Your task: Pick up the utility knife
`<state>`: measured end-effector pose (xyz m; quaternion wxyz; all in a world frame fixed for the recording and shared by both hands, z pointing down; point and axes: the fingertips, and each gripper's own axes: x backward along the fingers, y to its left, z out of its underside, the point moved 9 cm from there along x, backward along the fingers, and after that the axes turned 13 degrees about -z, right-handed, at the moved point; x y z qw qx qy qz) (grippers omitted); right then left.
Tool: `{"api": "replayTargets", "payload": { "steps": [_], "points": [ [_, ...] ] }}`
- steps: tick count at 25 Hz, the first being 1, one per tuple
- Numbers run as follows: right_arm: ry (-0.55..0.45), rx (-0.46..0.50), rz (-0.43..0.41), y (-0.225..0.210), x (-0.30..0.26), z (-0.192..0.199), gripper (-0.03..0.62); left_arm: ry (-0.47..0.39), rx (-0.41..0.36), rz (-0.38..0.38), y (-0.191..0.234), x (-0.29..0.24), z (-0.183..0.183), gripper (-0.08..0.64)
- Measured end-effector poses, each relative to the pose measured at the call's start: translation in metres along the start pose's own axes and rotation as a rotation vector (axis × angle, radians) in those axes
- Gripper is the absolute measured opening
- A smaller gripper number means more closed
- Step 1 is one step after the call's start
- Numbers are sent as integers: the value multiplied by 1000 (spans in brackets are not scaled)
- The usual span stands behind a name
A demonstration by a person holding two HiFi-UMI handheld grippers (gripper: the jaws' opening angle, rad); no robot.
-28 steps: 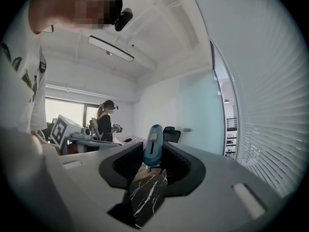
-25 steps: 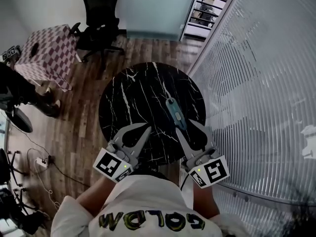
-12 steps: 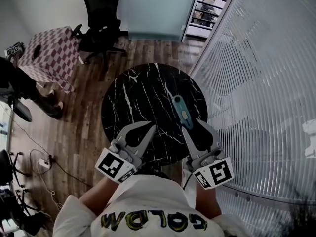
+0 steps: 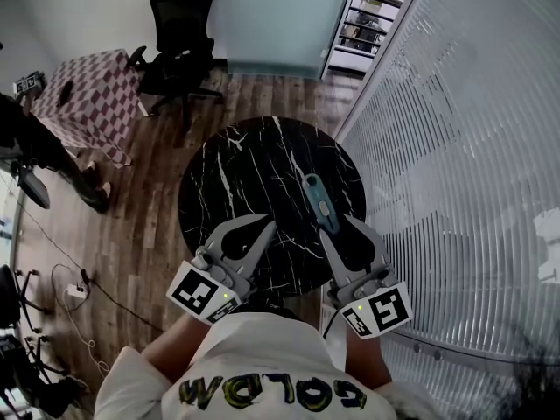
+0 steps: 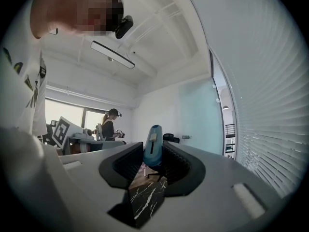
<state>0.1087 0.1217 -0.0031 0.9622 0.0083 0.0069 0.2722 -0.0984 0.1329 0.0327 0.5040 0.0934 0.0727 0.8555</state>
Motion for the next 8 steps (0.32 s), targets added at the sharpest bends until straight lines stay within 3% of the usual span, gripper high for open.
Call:
{"api": "replayTargets", "payload": {
  "steps": [8],
  "points": [
    [2,-18,-6,-3,1,0,130,14,5,-1,-5,-4,-1,1]
  ]
}}
